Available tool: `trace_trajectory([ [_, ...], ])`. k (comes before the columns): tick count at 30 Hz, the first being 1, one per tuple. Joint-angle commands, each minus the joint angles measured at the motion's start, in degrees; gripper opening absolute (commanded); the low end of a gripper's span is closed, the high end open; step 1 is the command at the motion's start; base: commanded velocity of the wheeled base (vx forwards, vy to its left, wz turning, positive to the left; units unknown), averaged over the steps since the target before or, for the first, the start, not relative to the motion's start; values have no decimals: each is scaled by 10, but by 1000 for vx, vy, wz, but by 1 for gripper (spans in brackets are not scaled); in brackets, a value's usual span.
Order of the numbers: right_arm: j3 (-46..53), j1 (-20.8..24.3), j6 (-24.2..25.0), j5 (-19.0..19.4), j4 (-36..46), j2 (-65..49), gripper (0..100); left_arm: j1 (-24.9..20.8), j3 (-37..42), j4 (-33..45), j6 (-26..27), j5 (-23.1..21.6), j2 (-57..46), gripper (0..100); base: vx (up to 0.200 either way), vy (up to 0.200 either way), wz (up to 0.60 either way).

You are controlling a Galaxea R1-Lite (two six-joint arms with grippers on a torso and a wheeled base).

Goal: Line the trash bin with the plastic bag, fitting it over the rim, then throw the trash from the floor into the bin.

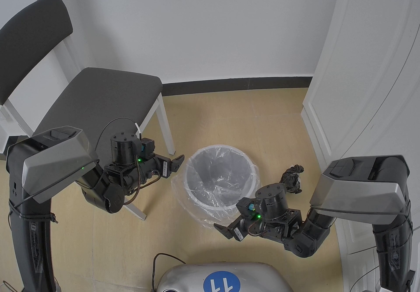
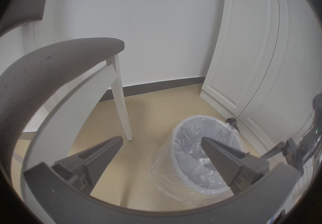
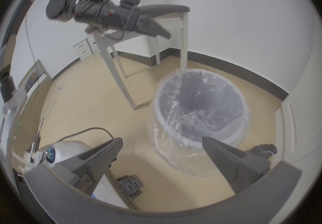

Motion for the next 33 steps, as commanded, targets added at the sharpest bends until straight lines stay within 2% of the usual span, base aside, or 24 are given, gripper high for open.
trace_trajectory([
  [1,39,-36,25,-13,-25,-18,100,-3,0,0,0,1,14,100,0,0,0],
  [4,39,-70,41,-35,-25,-20,100,-3,0,2,0,1,16,100,0,0,0],
  [6,38,-90,52,-37,-23,-22,100,-3,-2,4,0,1,17,100,0,0,0],
  [8,38,-90,52,-37,-23,-22,100,-3,-2,4,0,1,17,100,0,0,0],
  [11,10,-145,58,-38,-7,-2,100,-3,-10,8,0,1,28,100,0,0,0],
  [15,-22,-174,51,-40,28,24,100,-3,-13,8,0,2,31,100,0,0,0],
  [18,-85,-204,20,-41,92,48,100,-3,-13,8,0,2,30,100,0,0,0],
  [23,-158,-214,4,-40,142,77,100,-3,-13,7,0,2,31,100,0,0,0],
  [30,-352,-213,-2,-34,301,138,100,-2,-14,7,0,2,35,100,0,0,0],
  [32,-371,-214,-5,-34,316,144,100,-2,-14,7,0,2,35,100,0,0,0],
  [33,-417,-214,-10,-33,354,159,100,-1,-15,7,0,2,35,100,0,0,0],
])
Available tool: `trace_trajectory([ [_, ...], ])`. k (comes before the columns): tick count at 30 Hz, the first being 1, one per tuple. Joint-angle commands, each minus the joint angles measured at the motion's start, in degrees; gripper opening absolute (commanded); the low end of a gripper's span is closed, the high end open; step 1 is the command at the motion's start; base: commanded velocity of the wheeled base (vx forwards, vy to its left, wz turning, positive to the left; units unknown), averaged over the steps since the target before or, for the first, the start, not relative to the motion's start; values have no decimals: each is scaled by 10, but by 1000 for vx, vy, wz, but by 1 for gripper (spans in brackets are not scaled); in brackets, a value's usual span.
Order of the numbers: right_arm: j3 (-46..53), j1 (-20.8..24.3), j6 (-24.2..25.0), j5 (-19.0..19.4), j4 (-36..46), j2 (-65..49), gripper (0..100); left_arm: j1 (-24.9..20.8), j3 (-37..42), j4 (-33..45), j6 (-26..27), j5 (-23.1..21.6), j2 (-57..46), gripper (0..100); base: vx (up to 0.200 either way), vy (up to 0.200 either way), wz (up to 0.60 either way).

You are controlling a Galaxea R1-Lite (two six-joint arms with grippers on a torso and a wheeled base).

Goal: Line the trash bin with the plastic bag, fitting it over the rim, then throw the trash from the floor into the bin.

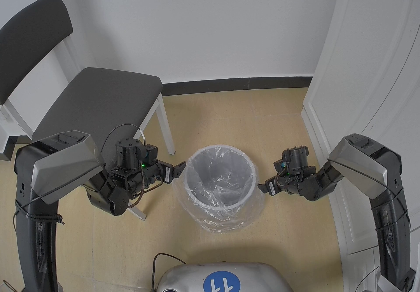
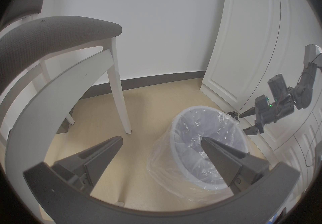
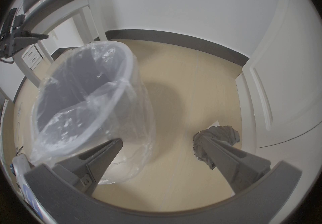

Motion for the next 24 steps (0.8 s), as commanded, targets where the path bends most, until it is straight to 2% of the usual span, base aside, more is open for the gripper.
trace_trajectory([
  [1,-142,-3,-11,4,102,73,100,1,-2,-1,0,0,3,100,0,0,0],
  [11,-276,-4,-11,25,230,124,100,4,-9,-1,0,0,10,100,0,0,0],
  [24,-296,-4,-6,19,238,141,100,1,-11,0,0,1,16,100,0,0,0],
])
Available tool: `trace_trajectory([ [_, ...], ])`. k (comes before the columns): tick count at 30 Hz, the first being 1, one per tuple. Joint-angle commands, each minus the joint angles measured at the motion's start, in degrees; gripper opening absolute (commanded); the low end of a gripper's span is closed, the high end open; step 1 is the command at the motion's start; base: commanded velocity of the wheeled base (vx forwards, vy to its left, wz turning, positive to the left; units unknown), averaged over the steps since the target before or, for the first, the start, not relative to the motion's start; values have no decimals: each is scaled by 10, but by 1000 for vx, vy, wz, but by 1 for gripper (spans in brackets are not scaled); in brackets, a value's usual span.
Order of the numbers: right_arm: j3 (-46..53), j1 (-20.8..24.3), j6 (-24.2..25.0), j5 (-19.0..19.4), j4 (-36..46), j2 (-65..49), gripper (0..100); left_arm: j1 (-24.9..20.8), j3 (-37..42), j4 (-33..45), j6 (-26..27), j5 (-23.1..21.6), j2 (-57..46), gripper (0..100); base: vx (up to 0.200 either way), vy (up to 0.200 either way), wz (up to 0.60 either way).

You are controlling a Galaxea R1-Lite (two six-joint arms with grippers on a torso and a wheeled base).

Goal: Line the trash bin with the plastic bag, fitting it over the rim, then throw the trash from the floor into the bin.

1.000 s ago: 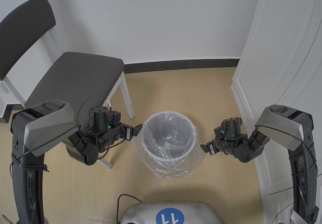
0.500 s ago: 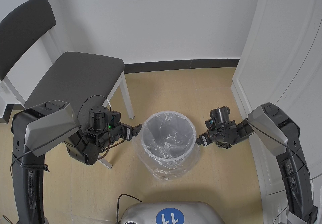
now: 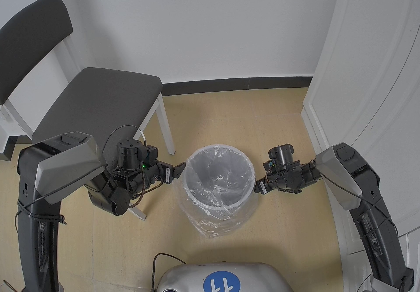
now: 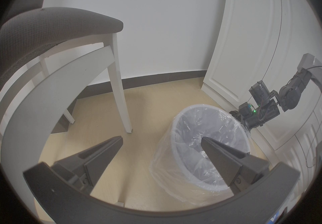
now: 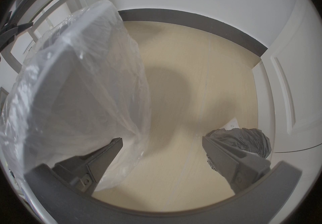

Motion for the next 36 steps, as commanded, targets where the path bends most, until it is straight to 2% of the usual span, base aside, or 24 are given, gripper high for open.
trace_trajectory([
  [1,10,0,2,-8,-1,-2,100,-2,1,0,0,0,5,100,0,0,0],
  [5,96,1,2,-34,-16,-59,100,-4,1,0,0,1,6,100,0,0,0],
  [8,168,2,3,-35,-67,-90,100,-8,1,2,-1,2,6,100,0,0,0],
  [11,264,1,11,-37,-164,-126,100,-16,1,11,-2,8,4,100,0,0,0],
  [12,264,1,11,-37,-164,-126,100,-16,1,11,-2,8,4,100,0,0,0],
  [13,334,1,28,-37,-228,-161,100,-24,0,24,-2,21,0,100,0,0,0],
  [15,401,1,39,-36,-278,-199,100,-27,-3,35,-2,37,-1,100,0,0,0],
  [18,484,1,52,-30,-341,-248,100,-33,-14,59,-2,54,1,100,0,0,0],
  [19,484,1,52,-30,-341,-248,100,-33,-14,59,-2,54,1,100,0,0,0],
  [20,546,4,71,-30,-396,-279,100,-42,-24,86,-6,71,2,100,0,0,0],
  [22,588,5,83,-31,-441,-298,100,-56,-28,111,-11,93,-1,100,0,0,0],
  [27,625,-4,84,-32,-474,-321,100,-99,-66,156,-39,141,4,100,0,0,0],
  [28,624,-16,84,-32,-476,-323,100,-114,-97,203,-38,178,10,100,0,0,0],
  [30,617,-24,83,-30,-471,-324,100,-127,-133,254,-36,205,12,100,0,0,0],
  [32,604,-37,82,-29,-469,-319,100,-135,-178,319,-35,217,16,100,0,0,0],
  [34,604,-37,82,-29,-469,-318,100,-136,-182,323,-35,217,16,100,0,0,0],
  [36,587,-52,81,-15,-453,-305,100,-151,-282,433,-37,221,48,100,0,0,0],
])
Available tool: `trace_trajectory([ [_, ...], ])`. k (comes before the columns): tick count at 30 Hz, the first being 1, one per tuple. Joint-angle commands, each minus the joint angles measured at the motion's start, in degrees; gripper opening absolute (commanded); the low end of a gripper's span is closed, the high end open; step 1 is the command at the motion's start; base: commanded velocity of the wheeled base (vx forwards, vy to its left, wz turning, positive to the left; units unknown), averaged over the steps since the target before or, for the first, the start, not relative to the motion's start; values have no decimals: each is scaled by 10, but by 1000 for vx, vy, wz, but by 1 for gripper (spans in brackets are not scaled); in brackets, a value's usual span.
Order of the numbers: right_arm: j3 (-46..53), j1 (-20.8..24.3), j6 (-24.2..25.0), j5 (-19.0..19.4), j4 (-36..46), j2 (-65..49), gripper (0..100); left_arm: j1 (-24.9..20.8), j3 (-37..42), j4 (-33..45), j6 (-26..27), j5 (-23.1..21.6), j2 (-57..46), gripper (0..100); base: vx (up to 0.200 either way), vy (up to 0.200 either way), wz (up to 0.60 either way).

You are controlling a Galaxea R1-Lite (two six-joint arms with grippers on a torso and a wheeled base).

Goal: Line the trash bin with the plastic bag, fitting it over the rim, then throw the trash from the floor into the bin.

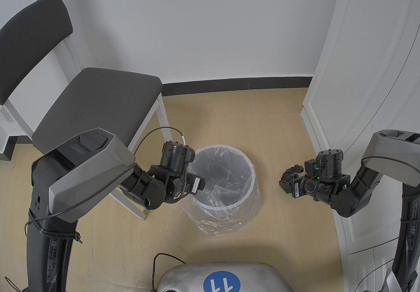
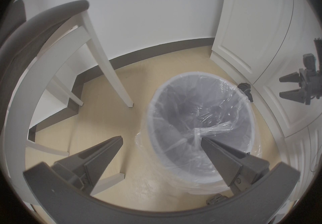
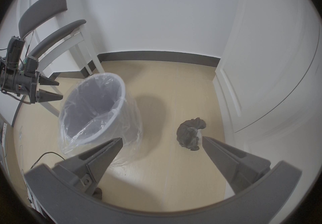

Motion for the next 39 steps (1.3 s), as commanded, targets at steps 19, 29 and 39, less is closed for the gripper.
trace_trajectory([
  [19,-7,-96,-42,67,12,-44,100,-71,-366,267,24,105,194,100,0,0,0],
  [29,-6,-106,-43,86,9,-52,100,-61,-255,261,18,135,129,100,0,0,0],
  [39,-4,-106,-43,87,9,-56,100,-48,-142,191,19,135,72,100,0,0,0],
])
